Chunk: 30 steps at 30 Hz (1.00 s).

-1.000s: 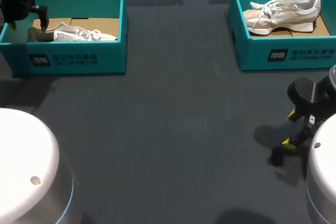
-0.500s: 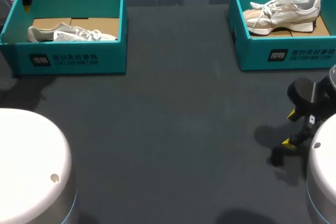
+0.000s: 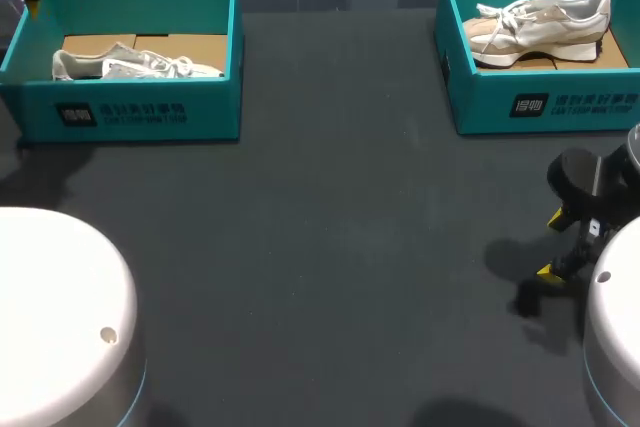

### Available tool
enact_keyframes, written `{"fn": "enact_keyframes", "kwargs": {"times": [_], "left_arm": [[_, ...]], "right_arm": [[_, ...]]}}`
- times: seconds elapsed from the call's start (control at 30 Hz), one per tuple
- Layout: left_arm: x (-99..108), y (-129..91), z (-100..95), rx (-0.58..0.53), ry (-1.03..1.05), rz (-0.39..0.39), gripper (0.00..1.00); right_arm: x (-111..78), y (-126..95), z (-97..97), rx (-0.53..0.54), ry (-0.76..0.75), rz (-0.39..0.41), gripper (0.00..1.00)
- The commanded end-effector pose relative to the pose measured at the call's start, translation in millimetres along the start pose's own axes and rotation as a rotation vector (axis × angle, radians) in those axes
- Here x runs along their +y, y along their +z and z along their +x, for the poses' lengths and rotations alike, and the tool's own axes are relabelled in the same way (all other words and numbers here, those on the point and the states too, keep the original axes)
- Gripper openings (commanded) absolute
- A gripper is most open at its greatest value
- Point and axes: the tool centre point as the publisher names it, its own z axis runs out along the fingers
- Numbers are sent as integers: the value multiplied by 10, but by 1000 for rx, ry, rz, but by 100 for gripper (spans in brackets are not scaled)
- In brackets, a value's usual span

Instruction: Take the shoe out of the shoebox, open the shoe tongue, remove and reinsert the insole, then place the shoe into the shoebox

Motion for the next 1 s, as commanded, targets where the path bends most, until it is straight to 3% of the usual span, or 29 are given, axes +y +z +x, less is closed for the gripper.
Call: {"fn": "enact_keyframes", "kwargs": {"times": [0.03,0.27,0.33,0.5,0.67,0.73,0.83,1.0], "left_arm": [[-2,-4,4,1,1,0,100],[-2,-4,4,1,1,0,100],[-2,-4,4,1,1,0,100],[-2,-4,4,1,1,0,100],[-2,-4,4,1,1,0,100],[-2,-4,4,1,1,0,100],[-2,-4,4,1,1,0,100],[-2,-4,4,1,1,0,100]], "right_arm": [[-10,-3,13,-2,-1,0,100],[-10,-3,13,-2,-1,0,100],[22,-111,-175,13,88,63,100],[186,-373,-591,11,235,123,100],[439,-624,-918,-24,330,196,100],[530,-717,-1030,-21,408,262,100],[581,-850,-1158,-64,520,278,100],[584,-888,-1182,-78,522,271,100]]}}
